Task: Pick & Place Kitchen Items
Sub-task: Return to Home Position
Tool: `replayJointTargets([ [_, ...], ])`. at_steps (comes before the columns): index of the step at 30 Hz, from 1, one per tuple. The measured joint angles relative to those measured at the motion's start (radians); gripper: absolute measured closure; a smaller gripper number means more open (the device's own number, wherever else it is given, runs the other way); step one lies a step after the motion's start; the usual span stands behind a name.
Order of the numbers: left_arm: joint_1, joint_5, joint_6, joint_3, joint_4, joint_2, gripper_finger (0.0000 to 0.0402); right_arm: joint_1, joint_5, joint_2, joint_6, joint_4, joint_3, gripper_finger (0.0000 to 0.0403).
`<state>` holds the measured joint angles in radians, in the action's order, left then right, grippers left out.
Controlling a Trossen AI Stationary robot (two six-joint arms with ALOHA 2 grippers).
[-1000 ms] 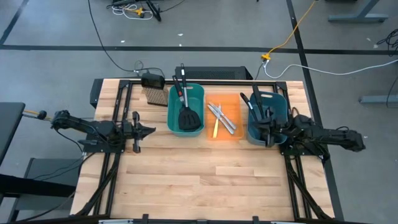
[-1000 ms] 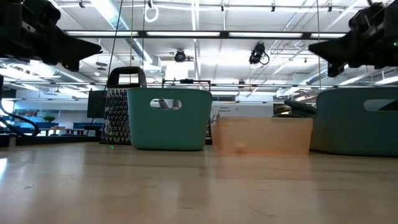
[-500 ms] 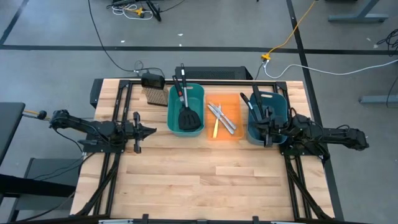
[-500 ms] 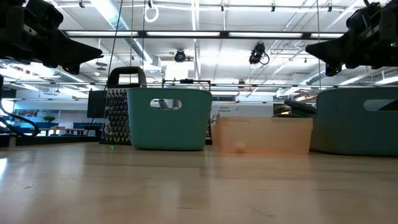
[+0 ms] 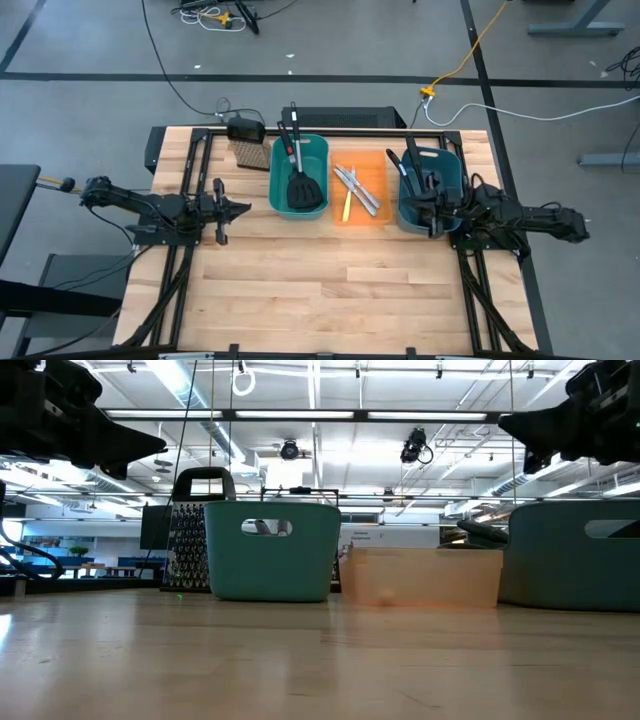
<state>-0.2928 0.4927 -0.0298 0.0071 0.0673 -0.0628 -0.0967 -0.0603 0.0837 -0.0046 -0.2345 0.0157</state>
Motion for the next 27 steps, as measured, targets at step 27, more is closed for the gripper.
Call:
replayJointTargets([
  [27,0.0,-0.023,0.018,0.0,0.002,0.0,0.0392,0.0,0.026,-0.084,0.028,0.072,0.001,0.0377],
])
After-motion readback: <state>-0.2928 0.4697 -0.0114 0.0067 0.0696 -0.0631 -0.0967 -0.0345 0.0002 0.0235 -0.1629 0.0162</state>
